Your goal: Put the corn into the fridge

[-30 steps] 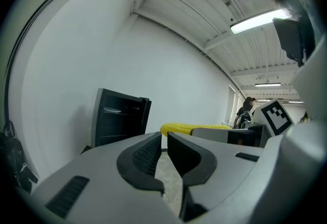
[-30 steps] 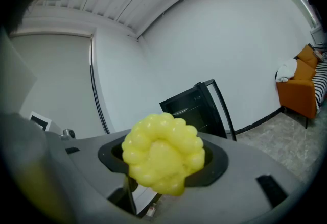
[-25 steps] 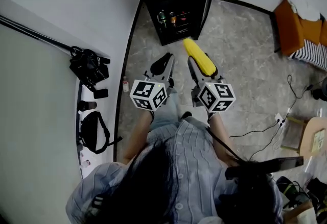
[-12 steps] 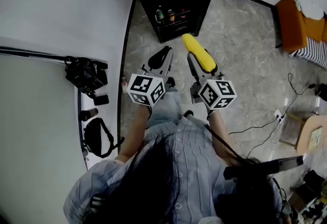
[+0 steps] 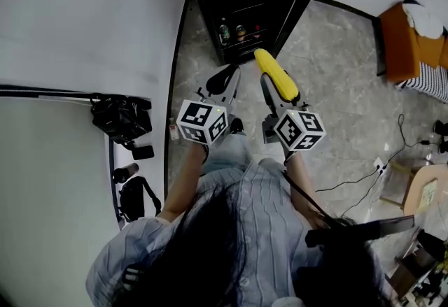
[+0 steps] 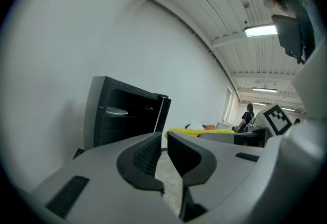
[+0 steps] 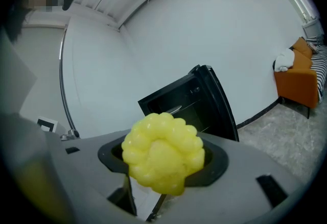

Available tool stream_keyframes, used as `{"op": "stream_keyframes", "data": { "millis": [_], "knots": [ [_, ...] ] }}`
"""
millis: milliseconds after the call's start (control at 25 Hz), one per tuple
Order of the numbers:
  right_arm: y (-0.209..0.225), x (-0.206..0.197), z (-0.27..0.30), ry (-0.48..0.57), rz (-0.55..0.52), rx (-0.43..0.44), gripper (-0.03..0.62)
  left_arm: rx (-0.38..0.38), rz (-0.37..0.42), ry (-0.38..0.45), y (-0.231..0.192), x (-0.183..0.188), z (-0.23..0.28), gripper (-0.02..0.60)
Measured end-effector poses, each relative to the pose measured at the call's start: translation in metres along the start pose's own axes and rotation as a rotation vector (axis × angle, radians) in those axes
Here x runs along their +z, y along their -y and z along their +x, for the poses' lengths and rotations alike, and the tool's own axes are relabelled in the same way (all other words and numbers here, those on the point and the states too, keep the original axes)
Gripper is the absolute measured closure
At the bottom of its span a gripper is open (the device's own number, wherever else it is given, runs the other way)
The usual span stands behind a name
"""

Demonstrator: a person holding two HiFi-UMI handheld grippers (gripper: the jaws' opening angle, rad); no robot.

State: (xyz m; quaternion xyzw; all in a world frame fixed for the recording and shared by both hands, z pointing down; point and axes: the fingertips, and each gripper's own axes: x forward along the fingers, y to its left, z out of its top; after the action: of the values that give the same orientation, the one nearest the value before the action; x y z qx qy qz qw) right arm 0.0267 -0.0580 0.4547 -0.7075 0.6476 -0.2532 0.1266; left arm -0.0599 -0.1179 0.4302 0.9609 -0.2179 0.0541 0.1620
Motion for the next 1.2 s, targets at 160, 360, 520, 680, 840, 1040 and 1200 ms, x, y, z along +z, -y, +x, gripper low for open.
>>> {"op": "stream_keyframes", "data": {
  "millis": [160, 360, 520, 680, 840, 1040, 1200],
  "knots": [
    [-0.001, 0.002, 0.016, 0.007, -0.006, -0.023, 0.335, -0.028, 0.000, 0.006, -0.014, 0.007, 0.012, 0.538],
    [0.006, 0.006, 0.025, -0.003, -0.007, -0.048, 0.335, -0.048, -0.018, -0.002, -0.017, 0.006, 0.022, 0.538],
    [0.017, 0.010, 0.033, -0.016, -0.001, -0.050, 0.335, -0.046, -0.025, -0.017, -0.015, 0.002, 0.030, 0.538],
    [0.025, 0.014, 0.047, -0.036, 0.008, -0.025, 0.335, -0.019, -0.029, -0.023, -0.017, 0.002, 0.039, 0.538],
    [0.030, 0.016, 0.072, -0.061, 0.003, 0.007, 0.335, 0.022, -0.035, -0.019, -0.034, 0.005, 0.052, 0.538],
    [0.048, 0.038, 0.102, -0.079, -0.017, 0.045, 0.335, 0.063, -0.039, -0.001, -0.040, 0.019, 0.080, 0.538],
    [0.066, 0.060, 0.125, -0.076, -0.009, 0.063, 0.335, 0.082, -0.030, -0.006, -0.041, 0.027, 0.107, 0.537]
  ]
}}
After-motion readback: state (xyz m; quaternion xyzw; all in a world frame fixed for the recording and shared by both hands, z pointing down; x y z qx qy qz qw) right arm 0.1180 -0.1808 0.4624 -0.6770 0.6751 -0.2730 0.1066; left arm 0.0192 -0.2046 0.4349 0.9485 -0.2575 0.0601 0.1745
